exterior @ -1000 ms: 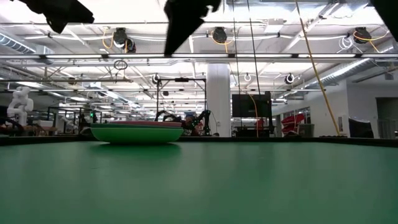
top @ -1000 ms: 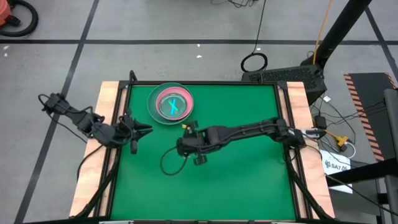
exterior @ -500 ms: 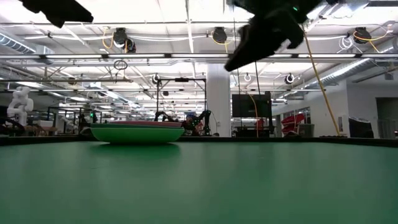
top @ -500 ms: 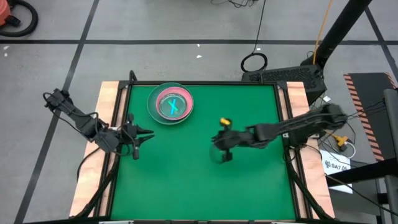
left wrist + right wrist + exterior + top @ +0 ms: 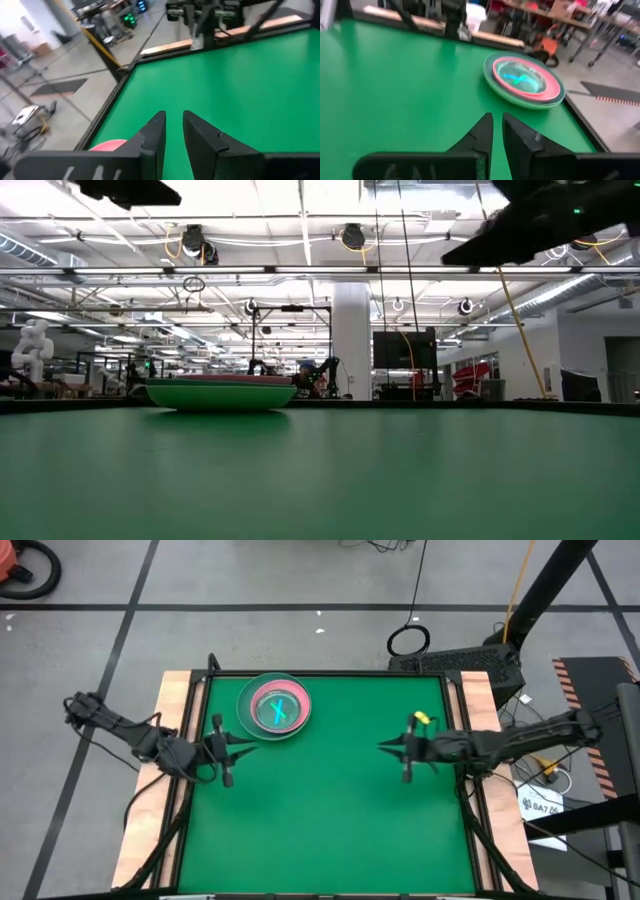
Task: Stack plastic plates
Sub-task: Return to Home Position
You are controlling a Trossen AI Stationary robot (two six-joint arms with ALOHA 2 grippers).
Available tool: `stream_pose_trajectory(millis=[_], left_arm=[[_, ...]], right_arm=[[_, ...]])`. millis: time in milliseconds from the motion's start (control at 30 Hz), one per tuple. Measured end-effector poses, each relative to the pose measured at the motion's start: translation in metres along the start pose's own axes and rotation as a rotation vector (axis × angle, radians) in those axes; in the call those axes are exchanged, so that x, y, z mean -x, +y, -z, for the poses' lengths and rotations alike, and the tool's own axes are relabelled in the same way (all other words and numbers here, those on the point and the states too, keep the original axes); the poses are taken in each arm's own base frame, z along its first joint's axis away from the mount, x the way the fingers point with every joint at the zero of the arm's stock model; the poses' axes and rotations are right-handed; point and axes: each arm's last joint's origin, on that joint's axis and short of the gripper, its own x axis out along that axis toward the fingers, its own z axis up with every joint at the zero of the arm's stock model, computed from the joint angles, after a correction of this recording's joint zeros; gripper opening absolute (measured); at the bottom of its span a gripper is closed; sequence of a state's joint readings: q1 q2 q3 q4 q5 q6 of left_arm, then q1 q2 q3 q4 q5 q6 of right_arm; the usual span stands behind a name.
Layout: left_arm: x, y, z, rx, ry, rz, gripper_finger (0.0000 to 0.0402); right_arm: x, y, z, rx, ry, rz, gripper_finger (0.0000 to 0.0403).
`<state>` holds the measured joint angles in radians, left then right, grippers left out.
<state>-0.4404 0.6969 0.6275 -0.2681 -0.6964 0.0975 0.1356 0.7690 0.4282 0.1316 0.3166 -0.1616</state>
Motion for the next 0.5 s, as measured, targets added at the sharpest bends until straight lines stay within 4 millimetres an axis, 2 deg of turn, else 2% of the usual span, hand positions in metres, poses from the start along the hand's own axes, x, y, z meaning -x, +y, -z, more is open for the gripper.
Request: stream_pose_trajectory(millis=[167, 500], left_arm=[[-0.003, 0.007, 0.021, -0.015, -0.051, 0.062, 0.0074], [0.022, 0.037, 0.053, 0.131, -0.203, -0.014, 0.0074]], right_arm=[[0.026, -0.006, 0.016, -0.032, -0.108, 0.018, 0.0034], [0.053, -0.011, 0.048, -0.074, -0.222, 0.082, 0.0034]])
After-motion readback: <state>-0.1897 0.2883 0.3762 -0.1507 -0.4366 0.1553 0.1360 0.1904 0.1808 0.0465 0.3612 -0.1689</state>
